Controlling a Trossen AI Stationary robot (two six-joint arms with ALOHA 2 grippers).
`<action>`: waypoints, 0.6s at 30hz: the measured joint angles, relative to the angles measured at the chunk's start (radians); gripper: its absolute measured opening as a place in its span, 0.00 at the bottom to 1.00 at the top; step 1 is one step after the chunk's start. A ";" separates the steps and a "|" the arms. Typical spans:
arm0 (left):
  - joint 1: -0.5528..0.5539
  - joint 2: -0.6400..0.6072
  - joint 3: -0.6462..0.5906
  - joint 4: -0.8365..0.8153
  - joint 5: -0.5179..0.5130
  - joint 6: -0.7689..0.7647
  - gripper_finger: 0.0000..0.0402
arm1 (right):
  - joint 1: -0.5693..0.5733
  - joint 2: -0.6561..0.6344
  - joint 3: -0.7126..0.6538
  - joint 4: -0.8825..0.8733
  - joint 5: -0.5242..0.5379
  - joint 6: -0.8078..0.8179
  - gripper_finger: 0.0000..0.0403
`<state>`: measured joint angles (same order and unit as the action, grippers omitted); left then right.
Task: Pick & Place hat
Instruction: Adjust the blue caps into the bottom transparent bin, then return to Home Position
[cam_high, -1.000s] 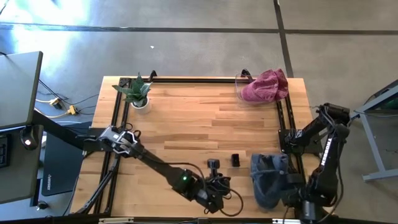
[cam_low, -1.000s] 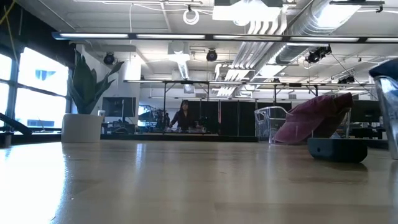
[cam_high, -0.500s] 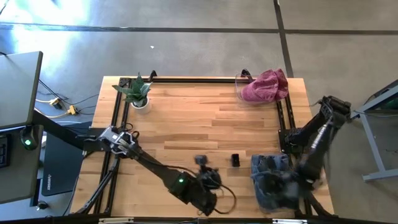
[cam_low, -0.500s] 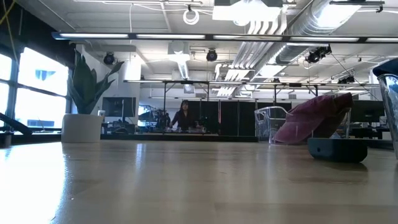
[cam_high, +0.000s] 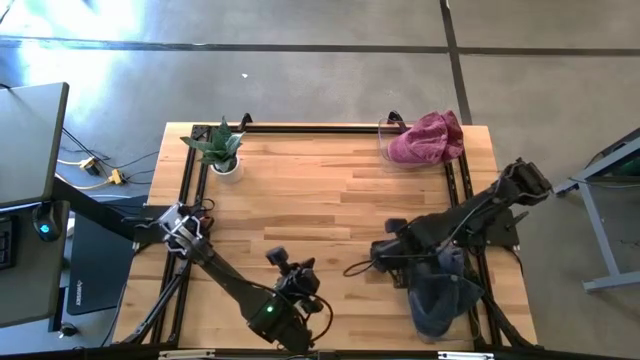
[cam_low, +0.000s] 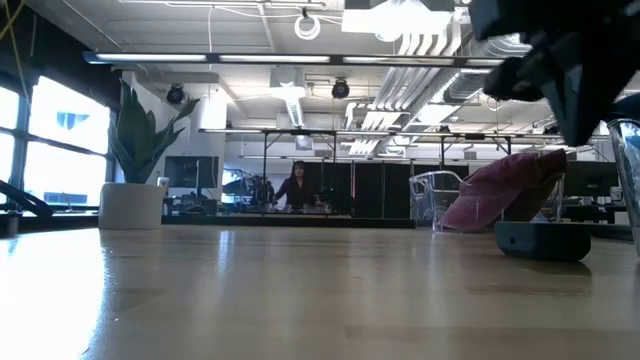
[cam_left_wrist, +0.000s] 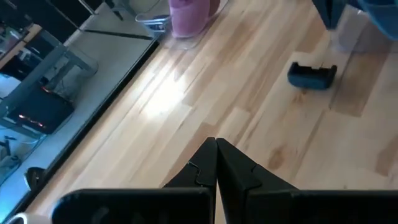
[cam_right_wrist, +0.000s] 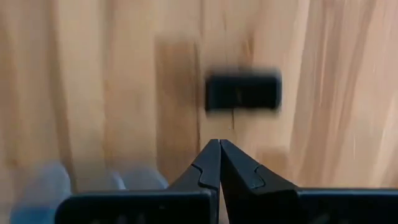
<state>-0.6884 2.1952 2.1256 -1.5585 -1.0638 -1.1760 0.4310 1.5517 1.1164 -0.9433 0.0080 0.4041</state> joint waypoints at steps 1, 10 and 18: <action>-0.001 -0.001 -0.008 0.002 0.000 -0.006 0.00 | -0.005 0.001 0.000 -0.041 -0.014 0.010 0.00; 0.002 -0.001 -0.028 0.033 0.036 -0.010 0.00 | -0.013 -0.005 0.000 -0.336 0.002 0.096 0.00; 0.065 -0.001 -0.028 0.180 0.064 0.147 0.00 | 0.025 -0.209 -0.086 -0.168 0.255 0.013 0.00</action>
<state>-0.6231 2.1944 2.0979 -1.3787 -0.9996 -1.0287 0.4555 1.3423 1.0306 -1.1110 0.2629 0.4175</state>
